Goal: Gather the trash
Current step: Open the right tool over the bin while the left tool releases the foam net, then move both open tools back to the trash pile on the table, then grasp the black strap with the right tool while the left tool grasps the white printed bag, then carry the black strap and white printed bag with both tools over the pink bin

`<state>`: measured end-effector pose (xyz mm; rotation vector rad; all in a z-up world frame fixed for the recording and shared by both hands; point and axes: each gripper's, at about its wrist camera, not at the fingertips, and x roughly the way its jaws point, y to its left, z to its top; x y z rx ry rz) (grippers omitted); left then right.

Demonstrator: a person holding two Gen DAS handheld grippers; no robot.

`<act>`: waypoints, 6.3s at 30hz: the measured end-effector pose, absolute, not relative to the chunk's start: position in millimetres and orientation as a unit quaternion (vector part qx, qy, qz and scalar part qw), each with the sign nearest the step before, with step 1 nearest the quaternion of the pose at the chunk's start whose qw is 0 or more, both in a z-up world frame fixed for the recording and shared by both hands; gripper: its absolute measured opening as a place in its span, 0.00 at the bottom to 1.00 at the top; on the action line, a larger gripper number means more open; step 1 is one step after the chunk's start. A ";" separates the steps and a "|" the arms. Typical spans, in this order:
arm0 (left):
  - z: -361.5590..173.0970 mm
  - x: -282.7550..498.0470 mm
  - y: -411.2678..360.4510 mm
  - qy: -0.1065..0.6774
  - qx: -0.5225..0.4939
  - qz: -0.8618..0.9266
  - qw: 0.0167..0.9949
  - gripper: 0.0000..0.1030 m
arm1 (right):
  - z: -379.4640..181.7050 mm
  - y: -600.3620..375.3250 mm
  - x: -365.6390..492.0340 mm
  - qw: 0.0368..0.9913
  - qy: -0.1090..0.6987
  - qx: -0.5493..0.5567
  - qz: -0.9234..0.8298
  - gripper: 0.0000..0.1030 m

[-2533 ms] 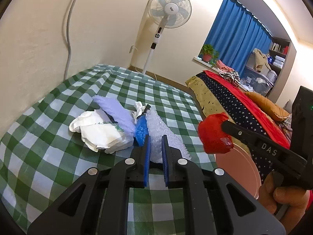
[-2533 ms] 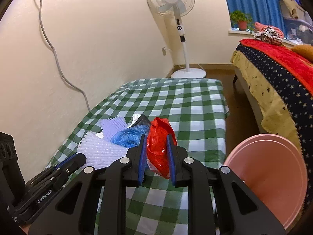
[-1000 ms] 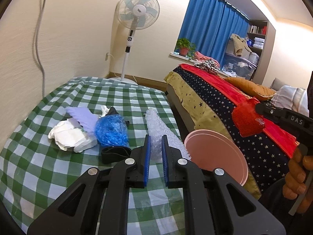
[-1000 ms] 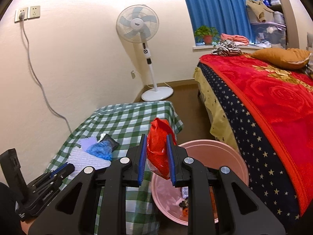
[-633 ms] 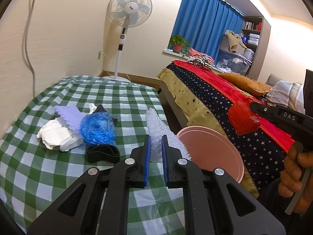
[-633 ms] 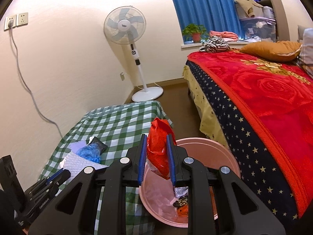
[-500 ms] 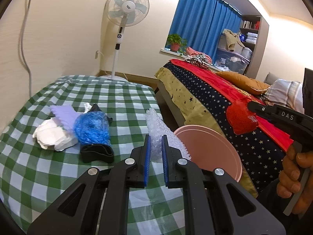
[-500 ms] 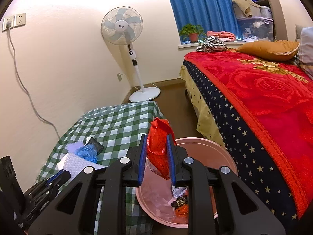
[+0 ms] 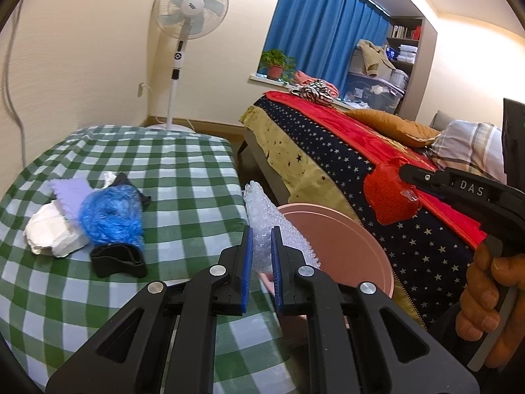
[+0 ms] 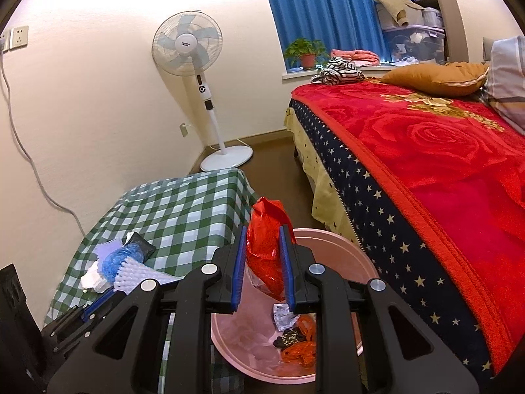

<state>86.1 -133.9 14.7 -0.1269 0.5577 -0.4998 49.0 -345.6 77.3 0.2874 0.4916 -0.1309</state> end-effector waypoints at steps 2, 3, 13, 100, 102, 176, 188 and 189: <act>14.1 87.8 -140.6 0.272 -0.060 -0.248 0.928 0.11 | 76.2 -346.0 50.1 0.957 0.244 0.139 -0.068 0.20; 14.0 88.3 -142.9 0.272 -0.059 -0.250 0.927 0.11 | 75.5 -346.3 50.6 0.957 0.245 0.137 -0.070 0.20; 2.7 100.6 -173.0 0.283 -0.054 -0.266 0.920 0.11 | 68.5 -358.6 52.1 0.953 0.253 0.142 -0.088 0.20; -29.4 140.3 58.9 0.296 -0.179 0.026 0.938 0.22 | 7.5 -146.5 147.6 0.935 0.321 0.070 0.131 0.36; -33.1 142.5 62.4 0.299 -0.187 0.032 0.935 0.35 | -0.5 -140.1 154.0 0.929 0.335 0.071 0.137 0.36; 29.7 86.7 34.7 0.266 -0.148 -0.059 0.951 0.09 | 35.7 -187.6 93.1 0.942 0.313 0.080 0.094 0.07; 35.6 81.1 20.7 0.259 -0.141 -0.079 0.952 0.09 | 59.7 -189.2 83.0 0.945 0.303 0.074 0.093 0.07; 35.4 81.4 20.1 0.259 -0.141 -0.080 0.952 0.09 | 61.3 -189.6 82.4 0.945 0.303 0.075 0.093 0.07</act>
